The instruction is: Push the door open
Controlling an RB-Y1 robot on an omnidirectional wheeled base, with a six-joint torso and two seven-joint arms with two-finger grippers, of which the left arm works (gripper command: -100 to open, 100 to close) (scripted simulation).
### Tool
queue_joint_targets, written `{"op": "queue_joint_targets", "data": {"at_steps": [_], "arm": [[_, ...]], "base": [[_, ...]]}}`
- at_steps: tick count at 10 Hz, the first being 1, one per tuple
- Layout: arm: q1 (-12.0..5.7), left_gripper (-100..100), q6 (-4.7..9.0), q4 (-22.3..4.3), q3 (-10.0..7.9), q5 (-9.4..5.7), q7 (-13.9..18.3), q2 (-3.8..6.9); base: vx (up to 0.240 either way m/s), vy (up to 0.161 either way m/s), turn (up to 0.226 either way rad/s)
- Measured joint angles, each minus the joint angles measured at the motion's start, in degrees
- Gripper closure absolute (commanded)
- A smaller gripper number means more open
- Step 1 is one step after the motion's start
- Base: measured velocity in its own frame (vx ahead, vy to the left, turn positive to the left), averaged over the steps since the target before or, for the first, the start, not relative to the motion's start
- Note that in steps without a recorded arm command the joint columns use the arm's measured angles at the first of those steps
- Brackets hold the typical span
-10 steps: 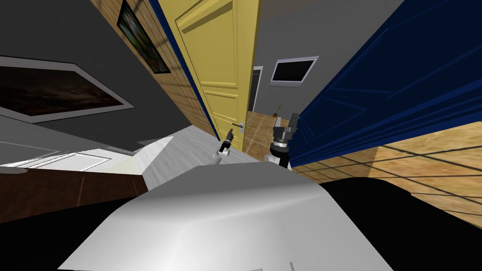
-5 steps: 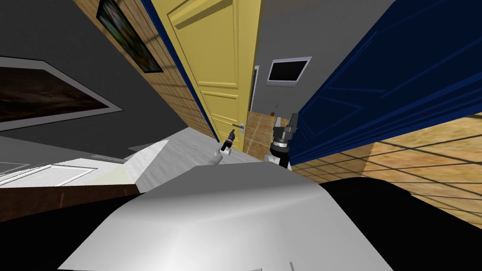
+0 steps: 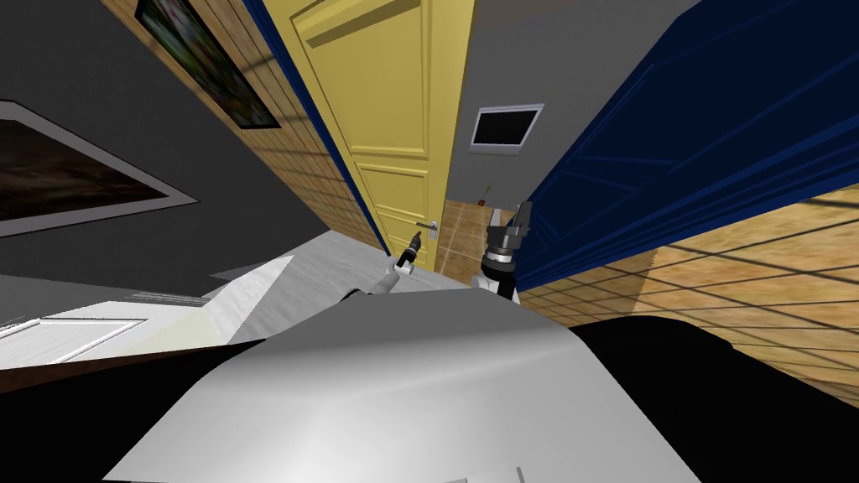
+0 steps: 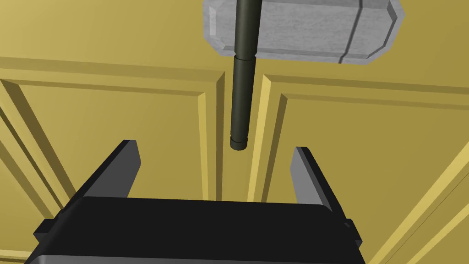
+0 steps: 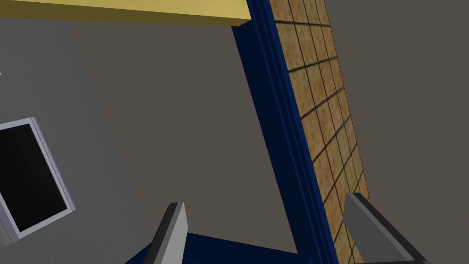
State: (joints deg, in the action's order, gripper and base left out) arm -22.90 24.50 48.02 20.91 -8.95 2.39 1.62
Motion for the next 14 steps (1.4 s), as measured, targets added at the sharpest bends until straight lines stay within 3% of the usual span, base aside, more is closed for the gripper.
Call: {"op": "queue_joint_targets", "data": {"at_steps": [4, 10, 13, 14], "arm": [[-2.96, -100, -0.18, -4.33, 0.87, -0.70, 0.05, -0.82], [-3.09, -100, 0.03, -4.80, 0.35, -0.79, -0.19, 0.68], [-3.10, -100, 0.23, -5.07, 0.02, -0.85, -0.25, 0.07], [-3.14, 100, 0.27, -5.09, 0.00, -0.86, -0.25, 0.01]], "base": [[0.025, 0.075, -0.064], [0.159, -0.070, -0.022], [0.173, -0.063, -0.017], [-0.014, 0.005, 0.005]]}}
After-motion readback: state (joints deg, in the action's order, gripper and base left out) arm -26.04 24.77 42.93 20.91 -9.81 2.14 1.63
